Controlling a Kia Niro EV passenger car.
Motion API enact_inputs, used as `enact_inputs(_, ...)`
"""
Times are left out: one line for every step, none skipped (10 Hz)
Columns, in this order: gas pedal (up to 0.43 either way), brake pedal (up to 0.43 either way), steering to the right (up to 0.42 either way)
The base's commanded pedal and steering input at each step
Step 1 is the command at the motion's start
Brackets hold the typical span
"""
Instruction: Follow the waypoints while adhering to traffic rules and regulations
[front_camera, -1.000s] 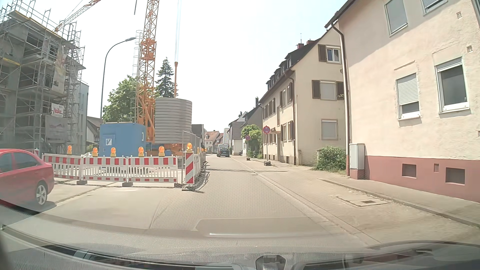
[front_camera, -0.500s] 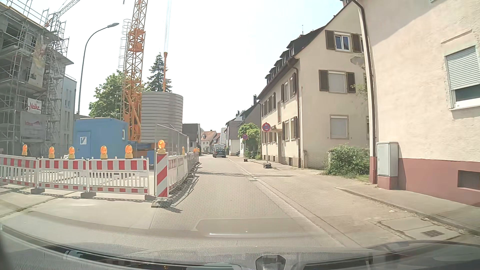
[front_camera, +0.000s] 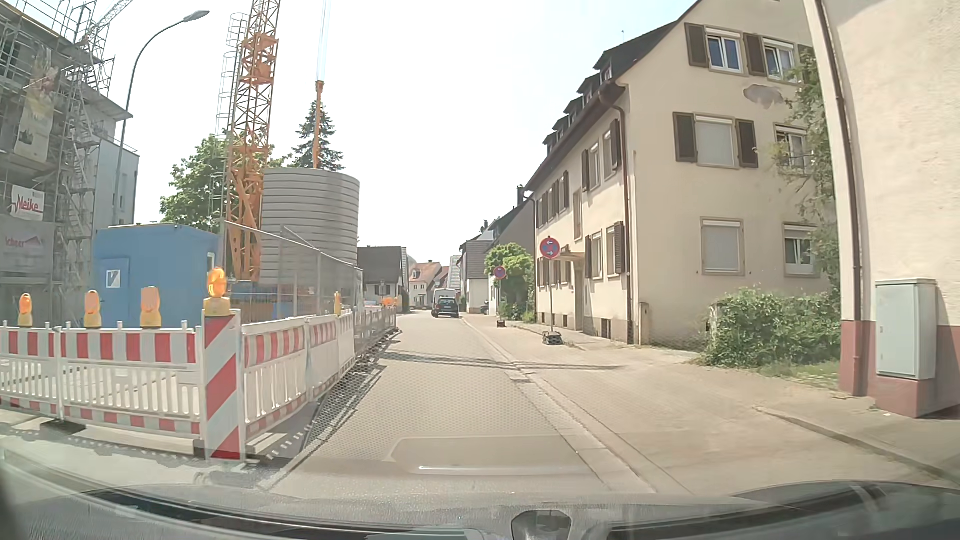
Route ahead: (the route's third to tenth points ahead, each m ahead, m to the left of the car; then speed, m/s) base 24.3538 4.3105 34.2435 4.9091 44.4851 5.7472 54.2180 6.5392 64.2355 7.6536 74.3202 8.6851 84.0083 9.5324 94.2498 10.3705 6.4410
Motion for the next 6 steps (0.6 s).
enact_inputs(0.118, 0.0, -0.05)
enact_inputs(0.118, 0.0, -0.05)
enact_inputs(0.118, 0.0, -0.05)
enact_inputs(0.11, 0.0, -0.05)
enact_inputs(0.098, 0.0, -0.05)
enact_inputs(0.098, 0.0, -0.049)
